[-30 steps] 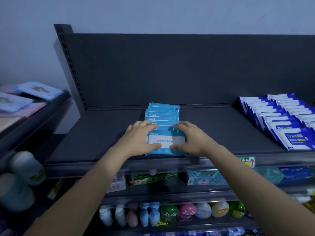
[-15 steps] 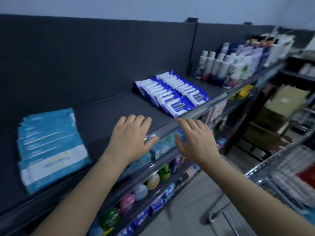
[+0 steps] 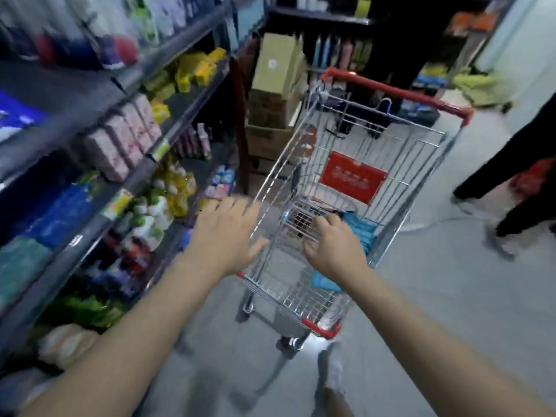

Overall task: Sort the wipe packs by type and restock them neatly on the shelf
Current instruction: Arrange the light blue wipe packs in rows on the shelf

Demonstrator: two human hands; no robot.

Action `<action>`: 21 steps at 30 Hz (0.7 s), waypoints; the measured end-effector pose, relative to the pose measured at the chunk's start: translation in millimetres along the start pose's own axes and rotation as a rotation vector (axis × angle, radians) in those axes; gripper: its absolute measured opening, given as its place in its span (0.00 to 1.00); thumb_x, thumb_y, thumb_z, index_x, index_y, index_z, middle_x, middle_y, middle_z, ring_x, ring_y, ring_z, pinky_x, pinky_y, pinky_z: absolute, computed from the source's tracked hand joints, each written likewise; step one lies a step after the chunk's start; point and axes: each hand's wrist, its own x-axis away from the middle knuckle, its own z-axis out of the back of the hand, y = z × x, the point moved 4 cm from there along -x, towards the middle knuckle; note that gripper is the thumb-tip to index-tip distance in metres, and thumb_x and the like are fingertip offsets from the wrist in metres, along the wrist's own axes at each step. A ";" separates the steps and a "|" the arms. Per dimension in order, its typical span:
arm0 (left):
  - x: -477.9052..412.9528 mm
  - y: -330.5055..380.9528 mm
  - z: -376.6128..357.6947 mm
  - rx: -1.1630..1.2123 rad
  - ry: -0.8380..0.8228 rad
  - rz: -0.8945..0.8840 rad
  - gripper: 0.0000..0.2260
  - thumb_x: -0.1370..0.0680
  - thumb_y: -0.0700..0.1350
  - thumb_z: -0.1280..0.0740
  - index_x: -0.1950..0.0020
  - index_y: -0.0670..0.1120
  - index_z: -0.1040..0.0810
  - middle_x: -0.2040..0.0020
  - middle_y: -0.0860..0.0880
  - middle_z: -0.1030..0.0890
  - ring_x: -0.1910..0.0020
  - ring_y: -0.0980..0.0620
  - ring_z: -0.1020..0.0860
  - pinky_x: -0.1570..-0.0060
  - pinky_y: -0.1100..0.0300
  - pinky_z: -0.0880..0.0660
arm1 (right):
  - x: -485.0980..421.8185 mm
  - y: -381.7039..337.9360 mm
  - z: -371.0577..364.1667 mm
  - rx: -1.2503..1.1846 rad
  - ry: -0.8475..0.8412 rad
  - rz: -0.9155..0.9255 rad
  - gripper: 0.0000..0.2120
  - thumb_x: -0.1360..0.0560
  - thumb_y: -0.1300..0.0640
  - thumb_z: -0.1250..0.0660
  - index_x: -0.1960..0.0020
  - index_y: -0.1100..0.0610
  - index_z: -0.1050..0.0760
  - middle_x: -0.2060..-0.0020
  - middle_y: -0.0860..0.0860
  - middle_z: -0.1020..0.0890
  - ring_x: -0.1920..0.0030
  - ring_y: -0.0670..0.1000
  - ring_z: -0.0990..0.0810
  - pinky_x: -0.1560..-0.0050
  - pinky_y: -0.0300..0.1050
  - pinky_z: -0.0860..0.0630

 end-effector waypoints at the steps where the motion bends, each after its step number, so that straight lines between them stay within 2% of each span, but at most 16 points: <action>1: -25.9 21.5 -18.0 0.002 -0.062 -0.003 0.29 0.25 0.64 0.40 0.31 0.46 0.31 0.40 0.45 0.24 0.40 0.44 0.27 0.43 0.51 0.31 | -14.8 31.6 -10.3 0.004 -0.060 -0.042 0.19 0.25 0.50 0.37 0.38 0.58 0.30 0.40 0.55 0.28 0.40 0.59 0.28 0.44 0.51 0.27; 3: -76.9 60.7 -57.4 0.016 -0.131 -0.012 0.31 0.23 0.64 0.43 0.26 0.48 0.39 0.33 0.48 0.29 0.34 0.47 0.31 0.37 0.52 0.36 | -47.8 92.7 -33.4 0.001 -0.169 -0.124 0.18 0.25 0.51 0.37 0.38 0.59 0.31 0.39 0.57 0.28 0.39 0.60 0.28 0.44 0.52 0.27; 4: -101.8 77.8 -76.7 0.036 -0.170 -0.006 0.30 0.22 0.64 0.43 0.26 0.48 0.40 0.32 0.48 0.30 0.33 0.47 0.32 0.36 0.53 0.37 | -64.9 121.8 -46.5 0.000 -0.217 -0.156 0.19 0.25 0.52 0.37 0.37 0.59 0.31 0.38 0.57 0.28 0.39 0.60 0.28 0.43 0.52 0.28; 8: -176.3 133.5 -150.7 0.120 -0.358 0.022 0.29 0.23 0.63 0.41 0.27 0.48 0.39 0.31 0.47 0.30 0.32 0.46 0.32 0.36 0.51 0.35 | -114.3 207.6 -98.2 -0.064 -0.423 -0.303 0.25 0.25 0.51 0.35 0.32 0.60 0.35 0.36 0.60 0.29 0.37 0.63 0.28 0.39 0.52 0.29; 12: -210.2 166.4 -200.3 0.123 -0.502 0.012 0.30 0.22 0.62 0.41 0.26 0.47 0.40 0.30 0.47 0.31 0.32 0.46 0.32 0.35 0.50 0.35 | -149.7 246.9 -149.3 -0.220 -0.574 -0.488 0.22 0.26 0.52 0.36 0.35 0.61 0.35 0.41 0.57 0.25 0.40 0.60 0.25 0.44 0.48 0.28; 15: -230.5 173.6 -234.5 0.105 -0.568 -0.012 0.28 0.22 0.61 0.41 0.27 0.48 0.39 0.30 0.47 0.30 0.32 0.46 0.31 0.37 0.50 0.34 | -171.6 267.2 -186.9 -0.441 -0.560 -0.788 0.23 0.26 0.52 0.37 0.35 0.61 0.34 0.43 0.54 0.26 0.40 0.58 0.26 0.48 0.46 0.29; 18: -249.0 176.1 -271.8 0.085 -0.645 -0.059 0.26 0.22 0.60 0.42 0.28 0.47 0.37 0.31 0.47 0.29 0.34 0.46 0.30 0.39 0.51 0.33 | -187.5 276.9 -226.1 -0.415 -0.583 -0.872 0.26 0.25 0.52 0.38 0.31 0.62 0.37 0.34 0.58 0.29 0.34 0.59 0.29 0.38 0.50 0.30; 21: -264.7 177.3 -315.7 0.090 -0.723 -0.076 0.26 0.22 0.59 0.42 0.28 0.46 0.36 0.32 0.46 0.29 0.34 0.45 0.30 0.38 0.52 0.33 | -194.8 284.3 -262.6 -0.384 -0.590 -0.915 0.29 0.26 0.52 0.33 0.30 0.61 0.39 0.32 0.59 0.32 0.32 0.59 0.32 0.35 0.54 0.29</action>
